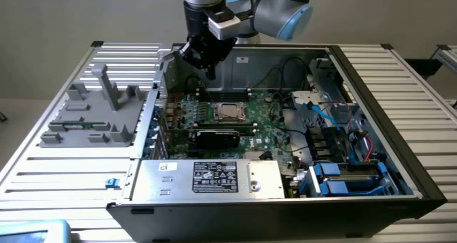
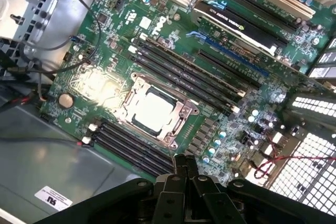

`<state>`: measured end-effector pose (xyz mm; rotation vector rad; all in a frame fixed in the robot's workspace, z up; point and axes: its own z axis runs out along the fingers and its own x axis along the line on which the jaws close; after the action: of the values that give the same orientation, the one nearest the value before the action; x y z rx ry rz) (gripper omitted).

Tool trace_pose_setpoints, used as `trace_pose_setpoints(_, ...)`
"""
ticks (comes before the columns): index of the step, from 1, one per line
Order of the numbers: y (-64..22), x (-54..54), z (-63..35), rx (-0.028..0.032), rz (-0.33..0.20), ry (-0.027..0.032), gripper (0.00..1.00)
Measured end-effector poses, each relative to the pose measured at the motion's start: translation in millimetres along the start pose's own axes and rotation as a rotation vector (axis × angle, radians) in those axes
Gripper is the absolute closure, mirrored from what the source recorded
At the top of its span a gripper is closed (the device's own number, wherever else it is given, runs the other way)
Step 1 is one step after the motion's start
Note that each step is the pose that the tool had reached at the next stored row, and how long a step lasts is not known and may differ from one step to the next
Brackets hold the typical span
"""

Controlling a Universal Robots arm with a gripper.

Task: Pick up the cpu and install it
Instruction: 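Install the first cpu locking lever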

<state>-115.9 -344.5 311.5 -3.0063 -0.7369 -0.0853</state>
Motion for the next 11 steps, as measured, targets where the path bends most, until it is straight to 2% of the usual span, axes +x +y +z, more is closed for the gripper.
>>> trace_pose_setpoints(11, 0.1, -0.2, 1.7, -0.0123, 0.190, 0.0058, 0.89)
